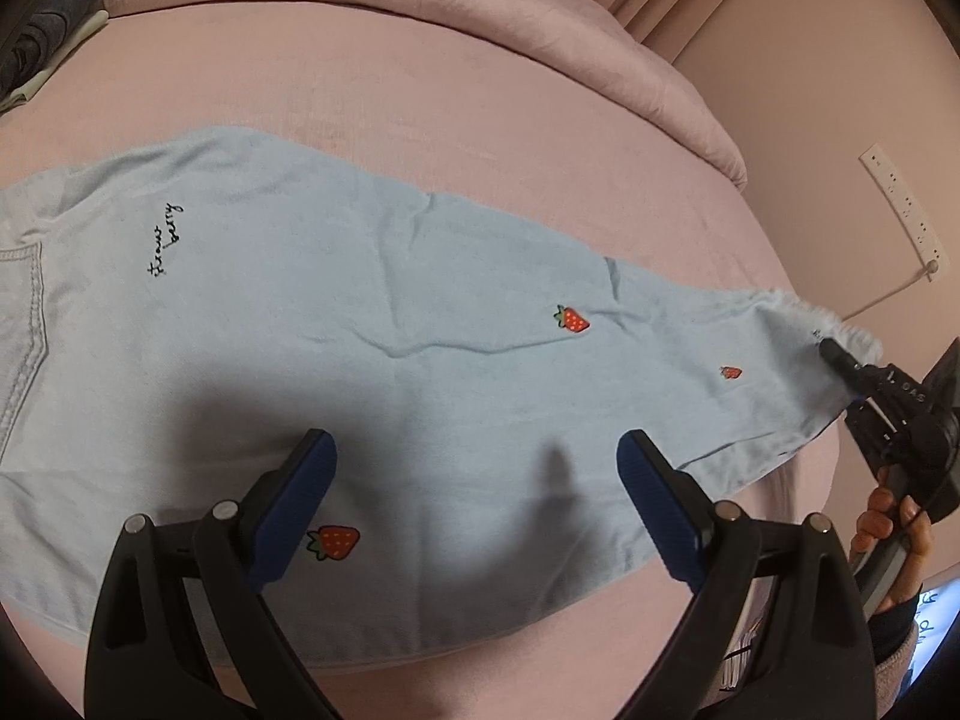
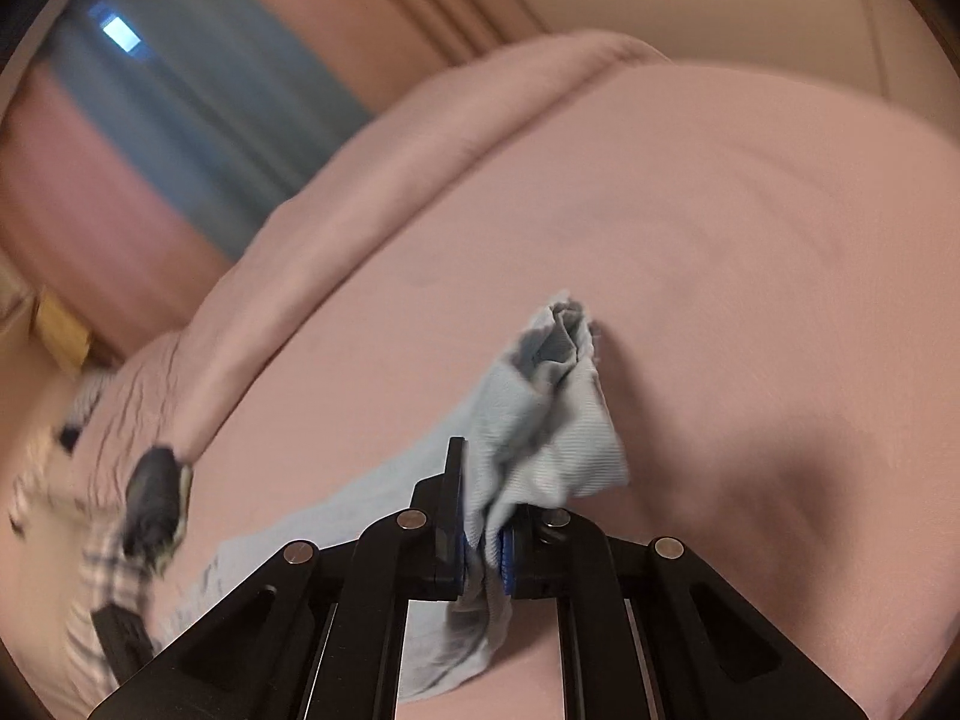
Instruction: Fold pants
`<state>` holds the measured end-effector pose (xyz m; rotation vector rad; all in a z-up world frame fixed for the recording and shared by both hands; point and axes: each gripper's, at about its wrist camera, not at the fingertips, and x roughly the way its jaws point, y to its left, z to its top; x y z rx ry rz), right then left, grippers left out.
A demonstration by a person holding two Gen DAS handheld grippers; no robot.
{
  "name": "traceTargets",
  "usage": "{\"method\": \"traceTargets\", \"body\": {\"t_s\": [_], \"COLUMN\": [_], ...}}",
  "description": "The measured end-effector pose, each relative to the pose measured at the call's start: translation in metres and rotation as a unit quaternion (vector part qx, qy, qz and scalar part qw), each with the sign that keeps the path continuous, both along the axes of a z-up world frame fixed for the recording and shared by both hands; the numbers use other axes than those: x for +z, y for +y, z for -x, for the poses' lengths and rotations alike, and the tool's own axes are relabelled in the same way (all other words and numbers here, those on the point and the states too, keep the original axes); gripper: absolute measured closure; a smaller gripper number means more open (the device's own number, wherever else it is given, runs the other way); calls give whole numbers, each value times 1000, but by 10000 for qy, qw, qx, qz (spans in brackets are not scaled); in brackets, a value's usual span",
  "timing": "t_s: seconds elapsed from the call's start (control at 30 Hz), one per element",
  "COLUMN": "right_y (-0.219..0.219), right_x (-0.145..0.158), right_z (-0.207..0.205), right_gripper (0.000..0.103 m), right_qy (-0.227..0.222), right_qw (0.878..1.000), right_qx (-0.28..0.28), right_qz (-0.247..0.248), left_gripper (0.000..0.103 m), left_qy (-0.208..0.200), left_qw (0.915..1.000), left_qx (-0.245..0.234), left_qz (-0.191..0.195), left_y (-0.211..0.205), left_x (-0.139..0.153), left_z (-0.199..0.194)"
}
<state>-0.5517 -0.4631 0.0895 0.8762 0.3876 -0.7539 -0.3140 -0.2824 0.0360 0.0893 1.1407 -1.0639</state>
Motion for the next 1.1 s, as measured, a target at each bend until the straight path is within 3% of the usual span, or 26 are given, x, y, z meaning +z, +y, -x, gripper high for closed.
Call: {"method": "traceTargets", "body": {"t_s": [0.13,0.27,0.4,0.6,0.7,0.77,0.9,0.93,0.97,1.0,1.03,1.1], "right_y": [23,38,59,99,118,132,157,161,169,174,180,192], "right_x": [21,27,29,18,6,-1,-9,-10,-12,-14,-16,-16], "right_z": [-26,-50,-72,-108,-124,-134,-147,-148,-153,-155,-157,-161], "right_gripper": [93,93,93,93,93,93,93,93,93,93,93,93], "right_qy": [177,213,375,742,916,1121,1461,1519,1637,1717,1817,1992], "right_qw": [9975,9941,9869,9656,9533,9431,9208,9166,9081,9025,8952,8814], "right_qx": [460,819,1284,2067,2445,2639,2903,2939,3011,3043,3049,3002], "right_qz": [506,685,902,1396,1516,1683,2157,2246,2407,2519,2697,3053], "left_gripper": [8,8,8,7,7,7,9,12,28,48,55,81], "left_qy": [70,159,704,1897,2255,2696,3156,3237,3210,3076,2914,2691], "left_qw": [9997,9990,9937,9703,9614,9476,9317,9282,9289,9345,9414,9490], "left_qx": [28,39,27,-153,-171,-203,-206,-222,-220,-199,-190,-168], "left_qz": [226,420,877,1493,1570,1704,1788,1821,1836,1782,1687,1633], "left_y": [7,12,20,8,-7,-17,-26,-26,-26,-25,-24,-16], "left_x": [7,15,17,8,2,-6,-13,-14,-12,-10,-8,-4], "left_z": [-6,-11,-21,-36,-39,-41,-43,-46,-46,-47,-49,-53]}}
